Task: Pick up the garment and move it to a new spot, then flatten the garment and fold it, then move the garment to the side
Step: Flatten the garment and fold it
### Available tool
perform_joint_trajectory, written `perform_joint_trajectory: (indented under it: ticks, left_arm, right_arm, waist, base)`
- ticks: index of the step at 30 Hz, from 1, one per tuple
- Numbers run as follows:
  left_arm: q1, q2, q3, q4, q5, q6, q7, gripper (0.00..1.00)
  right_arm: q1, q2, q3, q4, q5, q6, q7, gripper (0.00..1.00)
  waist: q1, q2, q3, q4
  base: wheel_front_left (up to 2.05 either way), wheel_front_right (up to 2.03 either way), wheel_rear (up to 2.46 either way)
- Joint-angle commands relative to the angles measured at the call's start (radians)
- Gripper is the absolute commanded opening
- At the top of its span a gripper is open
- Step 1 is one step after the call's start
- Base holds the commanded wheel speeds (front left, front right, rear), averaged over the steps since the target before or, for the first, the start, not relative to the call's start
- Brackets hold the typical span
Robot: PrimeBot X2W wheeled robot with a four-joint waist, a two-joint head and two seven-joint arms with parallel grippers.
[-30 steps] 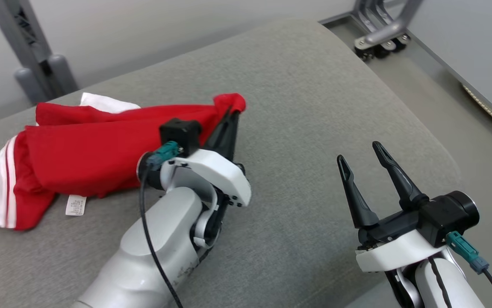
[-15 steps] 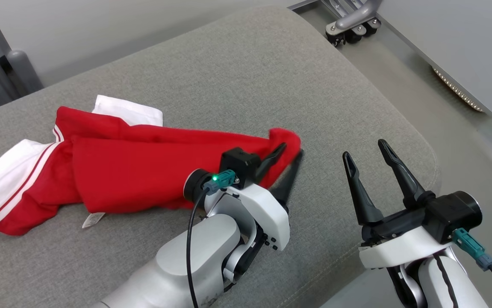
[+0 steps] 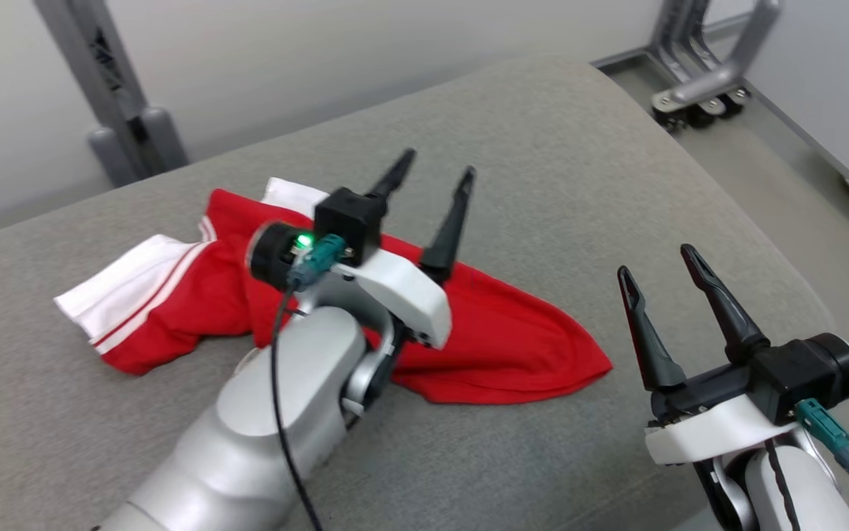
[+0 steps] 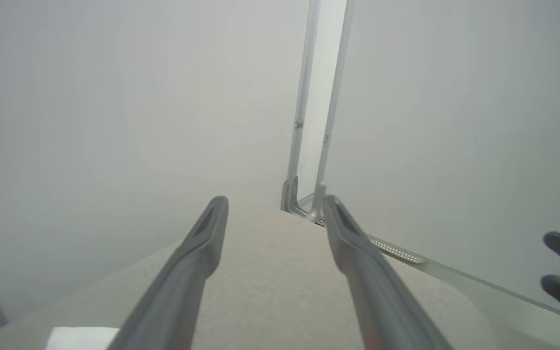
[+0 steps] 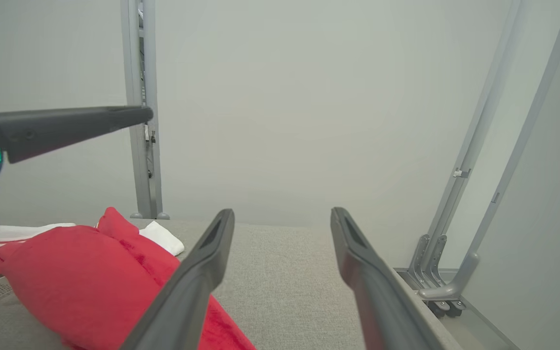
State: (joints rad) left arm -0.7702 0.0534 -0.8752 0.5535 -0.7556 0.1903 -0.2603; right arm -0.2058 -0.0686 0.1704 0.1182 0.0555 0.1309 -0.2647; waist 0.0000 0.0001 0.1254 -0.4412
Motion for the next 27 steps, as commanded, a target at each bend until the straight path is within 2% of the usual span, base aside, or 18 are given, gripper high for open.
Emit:
perform_joint_trajectory:
  ticks: [1,7,13,17,21,27]
  left_arm:
    - [0.018,0.027,0.047,-0.013,0.069,0.012,-0.005,1.0]
    - [0.141,0.101,0.282,-0.11,0.273,0.028,-0.004,1.0]
    - [0.327,0.149,0.48,-0.224,0.414,0.027,-0.004,1.0]
    - [0.454,0.14,0.588,-0.282,0.473,0.016,-0.004,1.0]
    - [0.564,0.105,0.702,-0.335,0.519,0.004,-0.004,1.0]
    - [0.682,0.04,0.814,-0.388,0.592,-0.02,-0.004,1.0]
  right_arm:
    - [0.011,-0.014,-0.004,-0.005,-0.006,0.0,-0.002,1.0]
    - [0.027,-0.047,-0.011,-0.022,-0.017,0.0,-0.002,1.0]
    - [0.039,-0.073,-0.009,-0.029,-0.021,0.0,-0.002,1.0]
    - [0.044,-0.083,-0.012,-0.027,-0.02,0.0,-0.002,1.0]
    - [0.043,-0.092,0.002,-0.017,-0.012,0.0,-0.002,1.0]
    - [0.014,-0.115,0.052,0.02,0.034,0.0,-0.002,1.0]
  waist:
    - [0.0,-0.0001,-0.038,0.058]
    - [0.0,-0.0001,-0.07,0.14]
    - [0.0,-0.0001,-0.081,0.205]
    - [0.0,-0.0001,-0.082,0.237]
    - [0.0,-0.0001,-0.085,0.261]
    - [0.0,-0.0001,-0.086,0.3]
  base:
    - [0.0,0.0,0.0]
    - [0.0,0.0,0.0]
    - [0.0,0.0,0.0]
    - [0.0,0.0,0.0]
    - [0.0,0.0,0.0]
    - [0.0,0.0,0.0]
